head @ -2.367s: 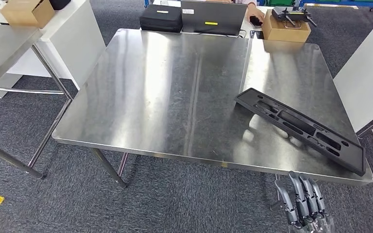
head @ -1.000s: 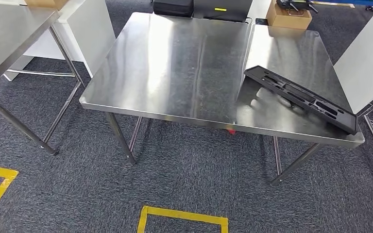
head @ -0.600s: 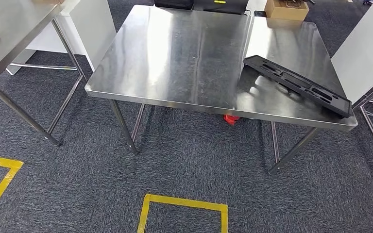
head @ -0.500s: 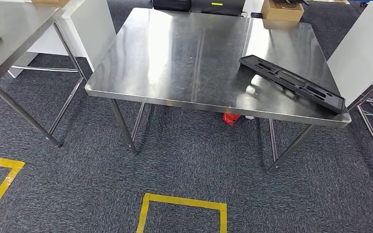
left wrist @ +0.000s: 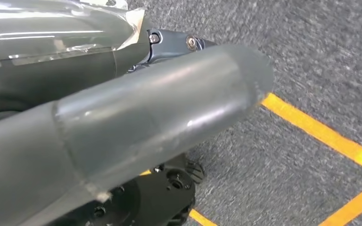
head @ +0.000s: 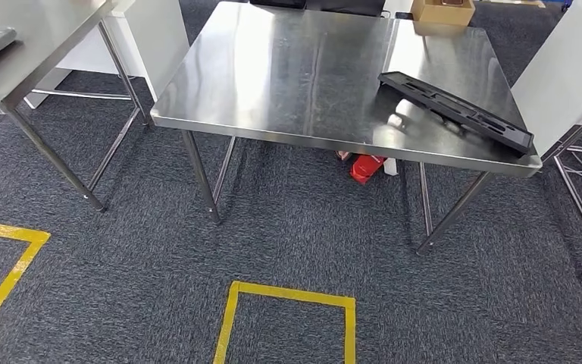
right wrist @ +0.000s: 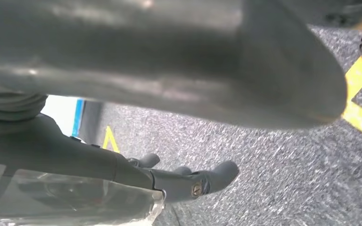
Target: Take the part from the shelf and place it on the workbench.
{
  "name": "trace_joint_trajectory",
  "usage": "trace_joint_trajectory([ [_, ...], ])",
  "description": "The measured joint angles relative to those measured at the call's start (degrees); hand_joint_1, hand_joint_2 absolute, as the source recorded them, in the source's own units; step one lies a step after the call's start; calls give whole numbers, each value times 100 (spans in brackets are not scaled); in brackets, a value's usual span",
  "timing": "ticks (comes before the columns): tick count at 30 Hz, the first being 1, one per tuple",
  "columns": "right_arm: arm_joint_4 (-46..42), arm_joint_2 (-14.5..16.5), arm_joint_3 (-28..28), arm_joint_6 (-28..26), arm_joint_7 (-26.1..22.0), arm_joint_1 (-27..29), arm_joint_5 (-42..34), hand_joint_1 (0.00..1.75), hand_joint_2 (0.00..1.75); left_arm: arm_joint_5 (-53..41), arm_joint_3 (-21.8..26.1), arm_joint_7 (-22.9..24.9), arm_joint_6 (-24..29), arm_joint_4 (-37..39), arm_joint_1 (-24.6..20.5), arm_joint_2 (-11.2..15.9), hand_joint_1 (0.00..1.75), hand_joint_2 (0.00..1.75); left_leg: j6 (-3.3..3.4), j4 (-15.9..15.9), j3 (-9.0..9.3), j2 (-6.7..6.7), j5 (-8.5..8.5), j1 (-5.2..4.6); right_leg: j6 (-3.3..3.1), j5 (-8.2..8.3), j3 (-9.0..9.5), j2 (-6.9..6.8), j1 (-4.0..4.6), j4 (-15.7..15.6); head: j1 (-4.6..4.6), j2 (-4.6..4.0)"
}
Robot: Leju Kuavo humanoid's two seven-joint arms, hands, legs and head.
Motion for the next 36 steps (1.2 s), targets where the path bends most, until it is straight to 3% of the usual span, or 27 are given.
trace_joint_trajectory([
  [1, 2, -1, 11, -6, 7, 4, -1, 0, 0, -1, 1, -5, -9, 1, 8, -10, 0, 0, 84, -12, -66, 16, 61, -6, -1, -98, -52, 10, -10, 83, 3, -1],
  [2, 5, -1, 20, -12, 14, 8, -1, 0, 0, -1, 2, -14, -14, 1, 13, -19, 0, 0, 155, -25, -152, 32, 132, -6, -29, -303, -141, 22, -22, 277, 10, 0],
  [4, 9, 3, 29, -19, 21, 11, -1, 0, 0, -4, 3, -33, -19, 2, 20, -26, 0, 0, 218, -24, -335, 51, 276, -17, -99, -848, -330, 45, -34, 931, 31, -1],
  [5, 11, 5, 31, -19, 26, 13, -5, 0, 0, -11, 3, -39, -26, 2, 28, -27, 0, 0, 220, -21, -438, 60, 360, -24, -94, -1035, -387, 53, -34, 1288, 37, -1],
  [6, 13, 5, 32, -16, 34, 14, -17, 0, 0, -20, 4, -43, -43, 2, 36, -28, 0, 0, 217, -18, -542, 69, 444, -32, -56, -1083, -363, 60, -32, 1536, 37, -1],
  [7, 14, 4, 33, -13, 43, 12, -34, 0, 0, -31, 4, -47, -64, 2, 44, -31, 0, 0, 208, -14, -635, 78, 530, -37, -1, -1016, -257, 66, -27, 1634, 36, -1],
  [9, 14, -2, 33, -7, 67, 4, -76, 0, 0, -51, 3, -57, -116, 5, 48, -38, 0, 0, 179, -10, -799, 83, 693, -43, 67, -755, 241, 74, -4, 1226, 36, -1],
  [11, 13, -18, 32, -6, 95, -20, -110, 0, 0, -89, 1, -77, -166, 13, 46, -55, 0, 0, 123, -6, -914, 82, 851, -52, -18, -794, 972, 81, 54, 243, 33, -1],
  [12, 12, -25, 31, -7, 106, -32, -126, 0, 0, -116, -1, -96, -188, 17, 46, -62, 0, 0, 90, -17, -948, 88, 932, -53, -77, -884, 1220, 84, 83, -160, 29, -1],
  [13, 11, -31, 30, -9, 115, -38, -142, 0, 0, -143, -4, -120, -213, 21, 47, -69, 0, 0, 52, -40, -965, 97, 1009, -49, -130, -955, 1350, 86, 115, -421, 26, -1],
  [14, 12, -31, 29, -12, 118, -32, -157, 0, 0, -164, -9, -143, -233, 24, 53, -71, 0, 0, 14, -75, -974, 105, 1090, -44, -163, -955, 1341, 88, 127, -509, 22, -1],
  [15, 16, -31, 26, -16, 120, -26, -173, 0, 0, -188, -14, -164, -248, 27, 60, -71, 0, 0, -21, -101, -999, 103, 1131, -30, -199, -893, 1287, 82, 98, -499, 23, -1],
  [16, 21, -28, 22, -25, 124, -18, -190, 0, 0, -206, -22, -182, -264, 30, 68, -69, 0, 0, -53, -69, -1037, 93, 1046, -18, -253, -814, 1223, 73, 70, -501, 24, -1],
  [17, 25, -26, 16, -35, 130, -9, -207, 0, 0, -224, -32, -199, -278, 35, 77, -68, 0, 0, -80, 70, -1089, 81, 825, -10, -314, -724, 1147, 57, 40, -508, 10, -1],
  [18, 29, -24, 10, -46, 134, -3, -221, 0, 0, -240, -44, -217, -292, 40, 83, -66, 0, 0, -104, 338, -1159, 67, 494, 3, -367, -634, 1061, 39, 14, -508, 0, -1],
  [20, 29, -18, 2, -64, 143, 13, -234, 0, 0, -263, -70, -244, -311, 49, 92, -66, 0, 0, -157, 1097, -1263, 48, -96, 11, -421, -474, 879, 10, 33, -498, -24, -1],
  [21, 29, -16, 0, -67, 143, 16, -234, 0, 0, -272, -80, -252, -314, 50, 93, -65, 0, 0, -183, 1423, -1271, 41, -177, 16, -413, -402, 786, 0, 38, -482, -25, -1],
  [22, 29, -14, -2, -69, 145, 16, -235, 0, 0, -280, -88, -258, -315, 50, 93, -64, 0, 0, -203, 1599, -1207, 38, -107, 25, -398, -336, 691, -8, 37, -452, -27, -1],
  [23, 29, -12, -4, -70, 149, 14, -237, 0, 0, -287, -101, -265, -317, 50, 91, -63, 0, 0, -219, 1591, -1046, 38, 43, 40, -371, -279, 582, -13, 31, -400, -27, -1],
  [25, 29, -7, -9, -74, 160, 4, -245, 0, 0, -310, -136, -280, -321, 50, 77, -66, 0, 0, -239, 1008, -450, 36, 208, 78, -316, -202, 366, -9, 24, -241, -32, -1],
  [27, 29, 0, -20, -77, 172, -5, -251, 0, 0, -328, -161, -296, -325, 51, 53, -70, 0, 0, -210, 278, 64, 21, 12, 78, -247, -147, 182, -8, 46, -76, -32, -1],
  [28, 29, 4, -27, -77, 177, -10, -252, 0, 0, -334, -166, -301, -327, 52, 44, -72, 0, 0, -169, 76, 157, 14, -93, 57, -202, -107, 121, -11, 58, -34, -32, 0],
  [30, 31, 8, -38, -77, 180, -7, -251, 0, 0, -338, -168, -305, -326, 54, 48, -78, 0, 0, -37, -43, 92, 26, -95, 30, -104, -27, 32, -15, 64, -11, -23, -1],
  [31, 32, 3, -40, -76, 180, -2, -250, 0, 0, -339, -169, -306, -325, 56, 51, -84, 0, 0, 37, -55, 32, 41, -29, 24, -87, -72, -17, -2, 57, 30, -19, -1],
  [33, 37, -5, -44, -72, 180, 15, -244, 0, 0, -337, -168, -309, -319, 58, 56, -92, 0, 0, 157, -84, -131, 74, 143, 26, -128, -481, -171, 35, 30, 380, 6, -1],
  [35, 38, -7, -44, -67, 180, 26, -234, 0, 0, -334, -167, -313, -316, 58, 57, -94, 0, 0, 191, -80, -331, 82, 308, 13, -168, -1010, -328, 60, 4, 1026, 28, -1],
  [36, 38, -7, -44, -65, 180, 28, -227, 0, 0, -334, -167, -315, -315, 59, 58, -97, 0, 0, 183, -75, -441, 88, 395, 10, -134, -1122, -347, 66, -6, 1328, 29, -1],
])
